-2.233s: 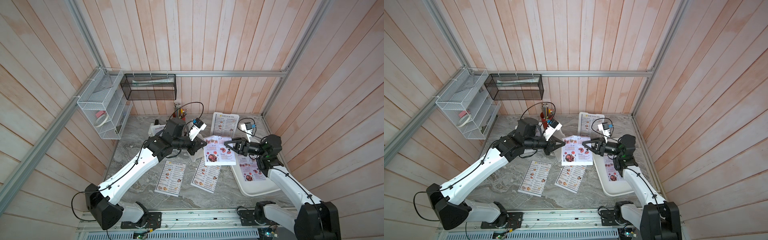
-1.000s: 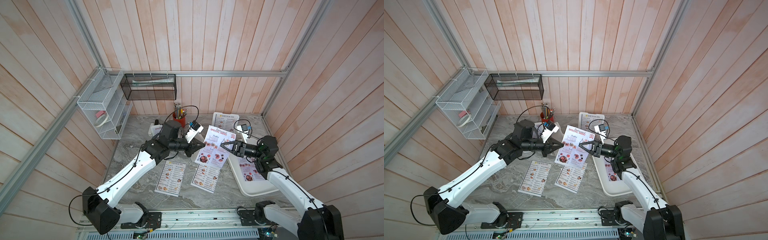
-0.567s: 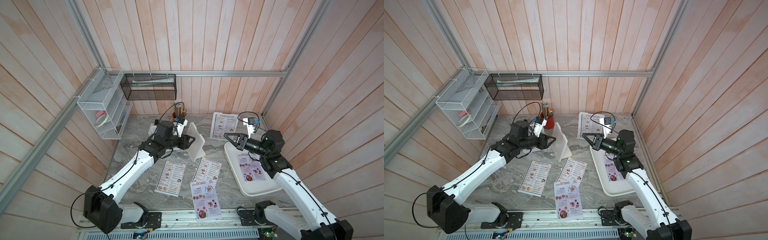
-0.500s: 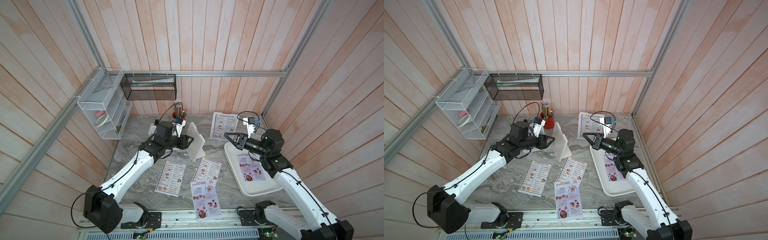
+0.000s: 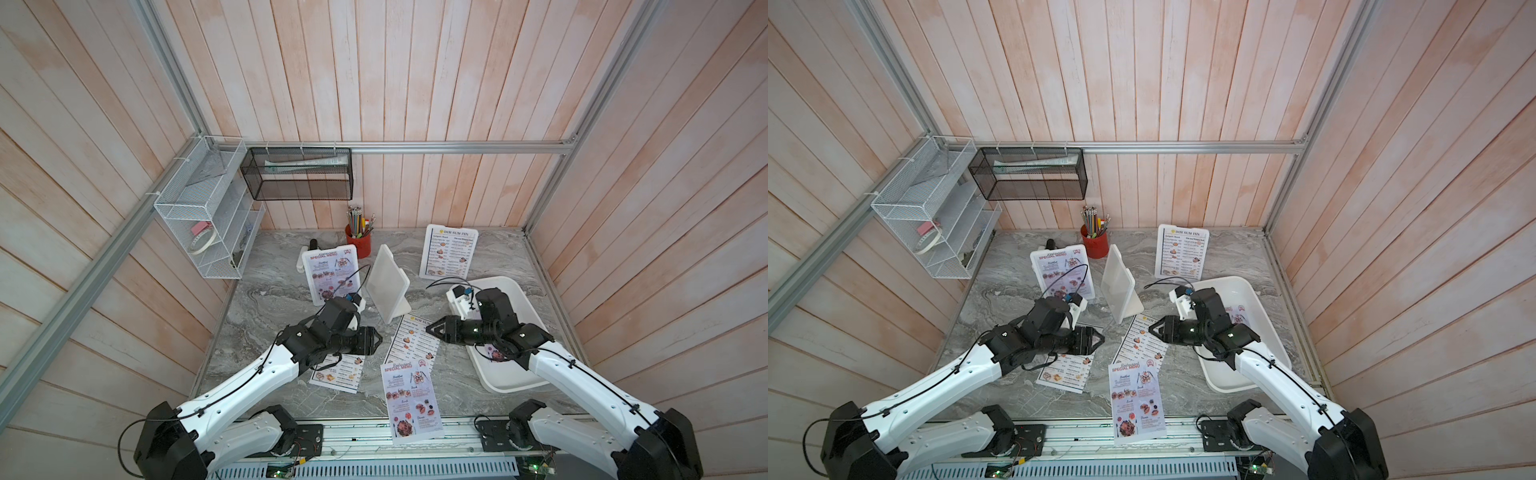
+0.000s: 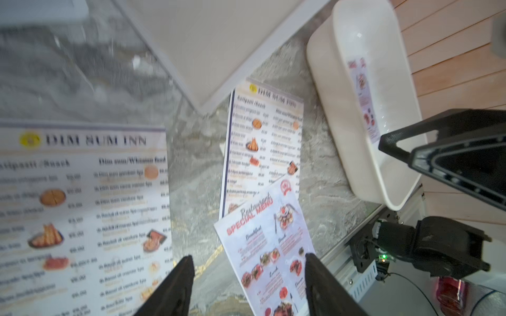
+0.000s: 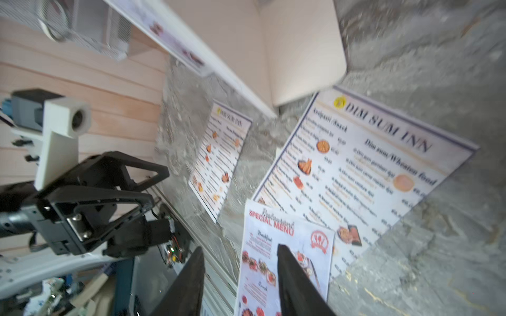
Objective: Replace the menus in the menu holders
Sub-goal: Pick up the menu from the center of the board.
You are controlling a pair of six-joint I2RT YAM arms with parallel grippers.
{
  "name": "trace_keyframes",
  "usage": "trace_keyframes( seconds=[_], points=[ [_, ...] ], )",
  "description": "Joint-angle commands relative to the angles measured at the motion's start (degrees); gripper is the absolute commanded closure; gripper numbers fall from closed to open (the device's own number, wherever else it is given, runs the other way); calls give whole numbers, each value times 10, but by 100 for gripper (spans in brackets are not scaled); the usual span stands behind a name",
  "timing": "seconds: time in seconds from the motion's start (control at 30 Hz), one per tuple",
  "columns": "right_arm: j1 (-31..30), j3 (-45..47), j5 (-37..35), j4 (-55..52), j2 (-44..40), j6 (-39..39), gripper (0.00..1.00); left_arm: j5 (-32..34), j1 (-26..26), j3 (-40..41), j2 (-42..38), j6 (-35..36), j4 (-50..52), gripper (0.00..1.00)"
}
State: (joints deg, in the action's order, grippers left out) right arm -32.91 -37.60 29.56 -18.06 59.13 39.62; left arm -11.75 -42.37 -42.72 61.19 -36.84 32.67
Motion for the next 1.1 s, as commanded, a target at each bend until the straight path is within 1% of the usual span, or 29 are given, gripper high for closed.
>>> trace_keyframes(
  seconds=[0.0,0.07,0.17,0.27,0.47,0.63,0.7,0.9,1.07],
  points=[
    [-53,30,-80,-47,4,75,47,-17,-33,61,-5,-102,8,31],
    [-94,57,-98,-57,6,116,42,-51,-71,94,3,-142,-28,31],
    [-119,94,-91,-67,10,155,40,-82,-143,134,31,-196,-101,31],
    [-136,126,-91,-41,14,178,39,-81,-173,143,69,-206,-126,32],
    [-146,144,-81,-14,55,192,37,-105,-201,170,127,-240,-224,32],
    [-156,170,-53,37,102,201,37,-104,-214,187,167,-265,-272,33],
    [-160,173,-48,47,113,205,37,-98,-216,189,176,-268,-272,33],
    [-161,189,-40,68,112,222,37,-74,-217,200,186,-281,-278,33],
    [-162,201,-43,77,102,233,38,-40,-217,195,187,-290,-255,33]
  ],
)
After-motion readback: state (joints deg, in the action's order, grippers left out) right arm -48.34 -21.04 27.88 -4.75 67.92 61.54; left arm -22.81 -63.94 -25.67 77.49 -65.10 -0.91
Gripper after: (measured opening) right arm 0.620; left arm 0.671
